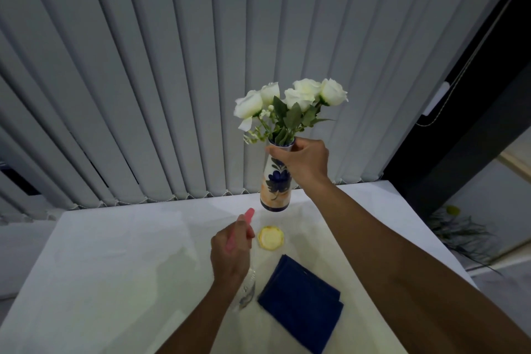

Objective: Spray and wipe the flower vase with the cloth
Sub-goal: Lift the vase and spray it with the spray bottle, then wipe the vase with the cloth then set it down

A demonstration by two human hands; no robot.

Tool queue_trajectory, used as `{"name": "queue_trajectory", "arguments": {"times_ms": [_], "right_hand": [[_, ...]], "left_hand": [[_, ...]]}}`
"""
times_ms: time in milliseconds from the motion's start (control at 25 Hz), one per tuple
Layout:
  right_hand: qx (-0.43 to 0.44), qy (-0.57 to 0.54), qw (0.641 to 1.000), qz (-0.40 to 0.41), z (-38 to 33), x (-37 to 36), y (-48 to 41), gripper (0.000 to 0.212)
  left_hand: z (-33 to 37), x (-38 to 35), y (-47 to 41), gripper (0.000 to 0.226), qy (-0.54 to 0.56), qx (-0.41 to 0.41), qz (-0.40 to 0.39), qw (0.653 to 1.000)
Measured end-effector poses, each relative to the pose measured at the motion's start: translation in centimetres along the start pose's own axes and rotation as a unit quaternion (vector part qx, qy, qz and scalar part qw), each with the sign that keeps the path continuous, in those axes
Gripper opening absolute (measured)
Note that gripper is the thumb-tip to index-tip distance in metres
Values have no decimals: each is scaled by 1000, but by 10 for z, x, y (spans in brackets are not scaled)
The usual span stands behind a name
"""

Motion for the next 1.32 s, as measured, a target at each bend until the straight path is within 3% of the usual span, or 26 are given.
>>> {"name": "queue_trajectory", "arguments": {"times_ms": [160, 320, 480, 680, 800, 920, 1000, 1080, 1200, 1240, 1320], "right_hand": [[-33, 19, 999, -29, 38, -8, 5, 28], [-66, 13, 996, -59, 83, -20, 13, 29], [-93, 26, 992, -76, 117, -33, 20, 31], [-112, 17, 989, -91, 146, -45, 26, 30], [-110, 19, 989, -93, 158, -50, 28, 29], [-117, 15, 988, -95, 167, -54, 32, 30], [-119, 0, 988, -100, 171, -53, 35, 32], [-116, -22, 984, -130, 173, -51, 36, 38], [-112, 16, 980, -162, 186, -40, 51, 62], [-102, 61, 980, -161, 195, -34, 62, 51], [-77, 178, 961, -195, 219, -23, 93, 15]], "left_hand": [[-27, 24, -17, 58, -64, -15, -91, 994], [-56, 39, -36, 52, -113, -38, -125, 985], [-74, 43, -46, 44, -90, -37, -127, 987], [-93, 47, -51, 16, -82, -26, -108, 991], [-96, 52, -47, 27, -75, -20, -91, 993], [-89, 61, -40, 59, -122, -23, -101, 987], [-83, 70, -32, 78, -193, -39, -95, 976], [-71, 77, -25, 84, -284, -127, -59, 949], [-35, 56, -21, 52, -310, -319, -75, 892], [-25, 38, -22, 39, -332, -334, -113, 875], [-20, 1, -30, 37, -398, -243, -202, 861]]}}
Point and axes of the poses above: each hand's wrist, its own y-axis away from the middle knuckle, its own x-axis out of the back of the hand, z = x × y, the point moved 2 cm from there along -y, towards the middle knuckle
